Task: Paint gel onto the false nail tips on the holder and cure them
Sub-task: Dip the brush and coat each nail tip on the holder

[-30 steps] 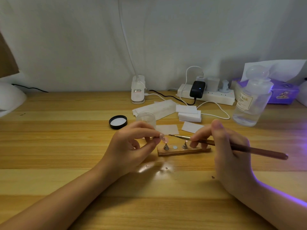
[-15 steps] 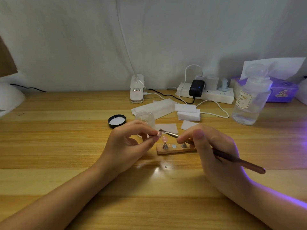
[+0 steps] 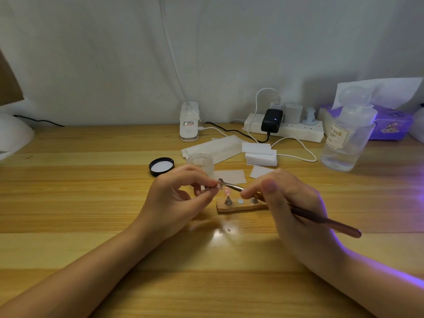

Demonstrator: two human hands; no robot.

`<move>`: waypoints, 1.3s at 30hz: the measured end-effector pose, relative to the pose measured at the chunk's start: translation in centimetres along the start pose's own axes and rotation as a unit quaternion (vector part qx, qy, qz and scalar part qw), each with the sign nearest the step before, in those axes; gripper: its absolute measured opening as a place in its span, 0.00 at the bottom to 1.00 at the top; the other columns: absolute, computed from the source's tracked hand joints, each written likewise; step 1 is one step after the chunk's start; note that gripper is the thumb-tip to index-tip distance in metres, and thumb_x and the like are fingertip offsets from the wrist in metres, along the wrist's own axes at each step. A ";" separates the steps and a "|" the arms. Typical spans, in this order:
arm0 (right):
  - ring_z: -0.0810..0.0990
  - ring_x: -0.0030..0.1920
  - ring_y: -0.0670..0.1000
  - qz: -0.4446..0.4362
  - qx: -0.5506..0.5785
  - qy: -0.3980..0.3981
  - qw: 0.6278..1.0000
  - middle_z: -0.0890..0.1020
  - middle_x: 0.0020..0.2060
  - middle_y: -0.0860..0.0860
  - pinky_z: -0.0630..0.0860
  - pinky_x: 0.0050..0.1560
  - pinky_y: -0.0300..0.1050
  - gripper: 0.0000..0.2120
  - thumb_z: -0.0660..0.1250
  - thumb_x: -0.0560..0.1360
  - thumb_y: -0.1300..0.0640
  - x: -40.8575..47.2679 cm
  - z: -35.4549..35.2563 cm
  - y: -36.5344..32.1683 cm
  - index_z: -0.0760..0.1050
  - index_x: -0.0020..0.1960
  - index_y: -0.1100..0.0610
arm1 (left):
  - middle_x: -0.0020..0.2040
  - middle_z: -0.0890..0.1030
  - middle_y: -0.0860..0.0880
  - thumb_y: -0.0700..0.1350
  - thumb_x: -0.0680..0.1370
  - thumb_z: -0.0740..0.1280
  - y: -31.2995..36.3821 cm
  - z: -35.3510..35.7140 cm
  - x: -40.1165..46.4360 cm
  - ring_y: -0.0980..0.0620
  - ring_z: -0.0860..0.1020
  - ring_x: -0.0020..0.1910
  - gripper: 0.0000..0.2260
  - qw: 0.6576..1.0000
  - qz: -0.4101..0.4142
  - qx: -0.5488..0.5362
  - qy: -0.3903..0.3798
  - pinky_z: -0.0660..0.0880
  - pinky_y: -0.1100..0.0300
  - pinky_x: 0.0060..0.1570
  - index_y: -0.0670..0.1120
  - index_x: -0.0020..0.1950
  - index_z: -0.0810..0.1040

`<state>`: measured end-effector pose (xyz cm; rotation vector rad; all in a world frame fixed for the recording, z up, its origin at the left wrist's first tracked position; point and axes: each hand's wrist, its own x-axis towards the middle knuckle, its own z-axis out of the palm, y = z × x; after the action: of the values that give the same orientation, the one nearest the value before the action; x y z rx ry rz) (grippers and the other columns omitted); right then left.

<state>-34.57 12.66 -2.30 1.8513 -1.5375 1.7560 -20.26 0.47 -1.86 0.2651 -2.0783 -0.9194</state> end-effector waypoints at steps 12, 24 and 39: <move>0.78 0.39 0.45 0.003 0.007 -0.003 1.000 0.78 0.37 0.41 0.73 0.40 0.45 0.20 0.51 0.79 0.48 0.1 -0.1 -0.1 0.77 0.41 0.55 | 0.39 0.79 0.52 0.42 0.69 0.70 -0.1 -0.1 0.0 0.53 0.74 0.34 0.05 1.000 0.007 0.011 0.001 0.70 0.58 0.21 0.49 0.43 0.82; 0.75 0.30 0.38 0.037 0.080 -0.020 0.996 0.76 0.28 0.43 0.69 0.34 0.31 0.16 0.53 0.79 0.43 -0.3 -0.5 -0.4 0.75 0.46 0.49 | 0.38 0.79 0.50 0.44 0.68 0.70 0.0 0.0 0.0 0.53 0.73 0.33 0.04 1.000 -0.004 0.002 0.003 0.68 0.65 0.22 0.47 0.42 0.82; 0.79 0.37 0.47 0.084 0.002 -0.075 0.994 0.80 0.34 0.44 0.74 0.39 0.44 0.10 0.56 0.75 0.49 0.1 -0.5 -0.9 0.76 0.43 0.47 | 0.39 0.79 0.50 0.42 0.69 0.70 -0.1 -0.1 0.1 0.51 0.74 0.34 0.04 1.000 -0.004 0.003 -0.002 0.69 0.66 0.23 0.47 0.43 0.82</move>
<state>-34.23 13.36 -1.61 1.9477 -1.7946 1.7205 -20.29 0.32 -1.86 0.2755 -2.0859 -0.9199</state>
